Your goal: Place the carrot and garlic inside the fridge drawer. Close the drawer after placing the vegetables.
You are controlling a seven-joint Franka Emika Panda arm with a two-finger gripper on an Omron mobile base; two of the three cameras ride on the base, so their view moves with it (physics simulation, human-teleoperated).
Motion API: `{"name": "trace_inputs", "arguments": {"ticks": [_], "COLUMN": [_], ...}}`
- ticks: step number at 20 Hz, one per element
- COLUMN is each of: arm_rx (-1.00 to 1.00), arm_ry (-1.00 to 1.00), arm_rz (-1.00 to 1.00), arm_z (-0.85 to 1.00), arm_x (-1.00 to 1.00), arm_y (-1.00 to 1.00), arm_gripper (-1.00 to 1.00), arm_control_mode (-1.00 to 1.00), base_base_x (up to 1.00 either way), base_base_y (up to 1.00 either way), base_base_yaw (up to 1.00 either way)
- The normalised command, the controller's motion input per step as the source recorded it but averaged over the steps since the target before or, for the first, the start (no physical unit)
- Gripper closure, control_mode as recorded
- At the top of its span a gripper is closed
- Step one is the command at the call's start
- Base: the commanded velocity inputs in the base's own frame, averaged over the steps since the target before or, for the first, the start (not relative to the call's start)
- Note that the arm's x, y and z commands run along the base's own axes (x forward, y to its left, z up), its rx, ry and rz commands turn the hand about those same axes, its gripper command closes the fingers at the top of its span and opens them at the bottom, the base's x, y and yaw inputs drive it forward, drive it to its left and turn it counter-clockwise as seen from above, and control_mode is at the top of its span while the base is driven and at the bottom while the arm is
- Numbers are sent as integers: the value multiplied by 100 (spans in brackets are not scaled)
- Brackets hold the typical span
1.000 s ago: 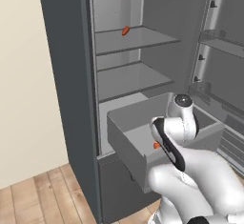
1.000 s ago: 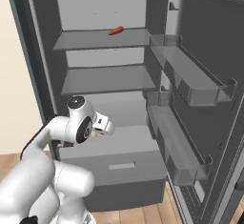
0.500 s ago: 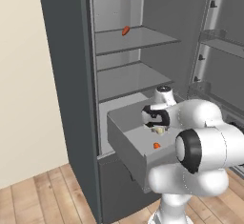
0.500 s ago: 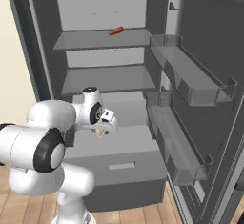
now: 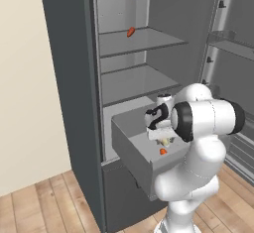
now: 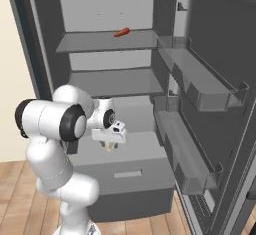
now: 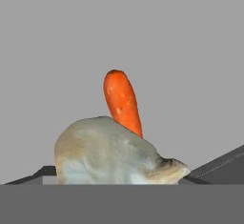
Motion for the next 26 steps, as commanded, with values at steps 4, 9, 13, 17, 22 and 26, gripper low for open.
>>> {"name": "trace_inputs", "arguments": {"ticks": [4, 9, 13, 17, 22, 26], "arm_rx": [0, 0, 0, 0, 0, -5], "arm_ry": [12, 14, 9, 5, -1, -16], "arm_rz": [-2, -4, -5, -8, -7, -5], "arm_z": [-64, -46, -38, -27, 7, 73], "arm_x": [0, -2, -15, -20, -7, -5], "arm_y": [-9, -5, -1, 0, -1, -1], "arm_gripper": [100, 100, 100, -100, -100, -100], "arm_control_mode": [-100, -100, -100, -100, -100, -100], "base_base_x": [0, 0, 0, 0, 0, 0], "base_base_y": [0, 0, 0, 0, 0, 0], "base_base_yaw": [0, 0, 0, 0, 0, 0]}}
